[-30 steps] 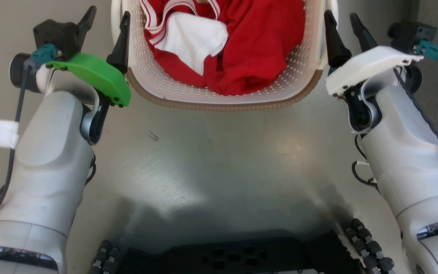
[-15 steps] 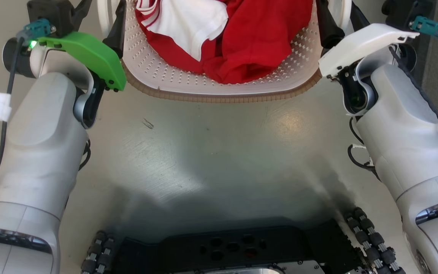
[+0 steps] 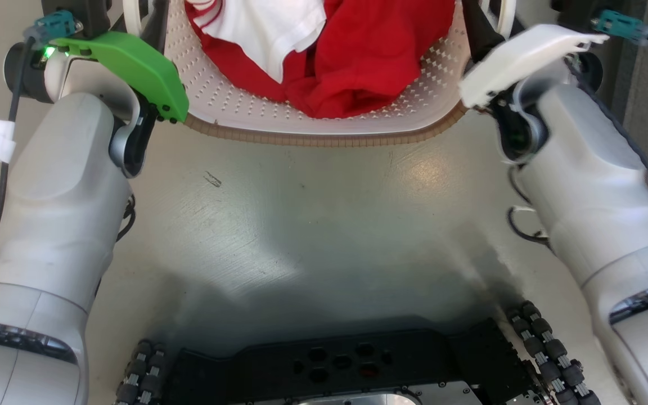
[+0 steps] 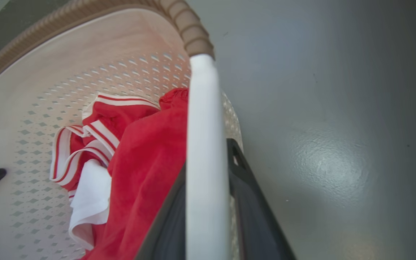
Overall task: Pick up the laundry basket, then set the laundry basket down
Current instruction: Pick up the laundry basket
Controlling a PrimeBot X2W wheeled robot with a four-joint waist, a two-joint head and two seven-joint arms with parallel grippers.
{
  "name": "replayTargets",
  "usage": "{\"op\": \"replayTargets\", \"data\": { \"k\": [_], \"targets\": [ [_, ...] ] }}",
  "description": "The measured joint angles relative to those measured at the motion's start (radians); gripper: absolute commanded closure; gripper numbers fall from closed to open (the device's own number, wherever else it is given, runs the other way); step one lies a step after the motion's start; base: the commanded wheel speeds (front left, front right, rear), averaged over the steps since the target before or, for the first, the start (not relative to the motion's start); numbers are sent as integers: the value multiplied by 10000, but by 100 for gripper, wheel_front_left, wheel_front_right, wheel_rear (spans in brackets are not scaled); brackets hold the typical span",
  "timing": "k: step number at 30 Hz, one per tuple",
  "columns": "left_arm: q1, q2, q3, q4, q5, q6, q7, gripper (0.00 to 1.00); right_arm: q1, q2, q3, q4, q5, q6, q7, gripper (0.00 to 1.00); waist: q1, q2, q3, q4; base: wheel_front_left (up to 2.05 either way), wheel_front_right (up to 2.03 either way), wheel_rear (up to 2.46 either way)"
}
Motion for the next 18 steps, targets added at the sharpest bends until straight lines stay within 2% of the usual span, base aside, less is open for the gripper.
{"op": "replayTargets", "data": {
  "k": [2,18],
  "targets": [
    [-84,-38,-84,92,-136,23,-4,100,-56,117,44,15,105,-192,-31,100,1,0,-7,-3,0,0,0],
    [105,-211,-621,640,-880,25,-316,100,8,50,387,290,213,-255,-42,100,0,0,-898,-45,0,0,0]
  ]
}}
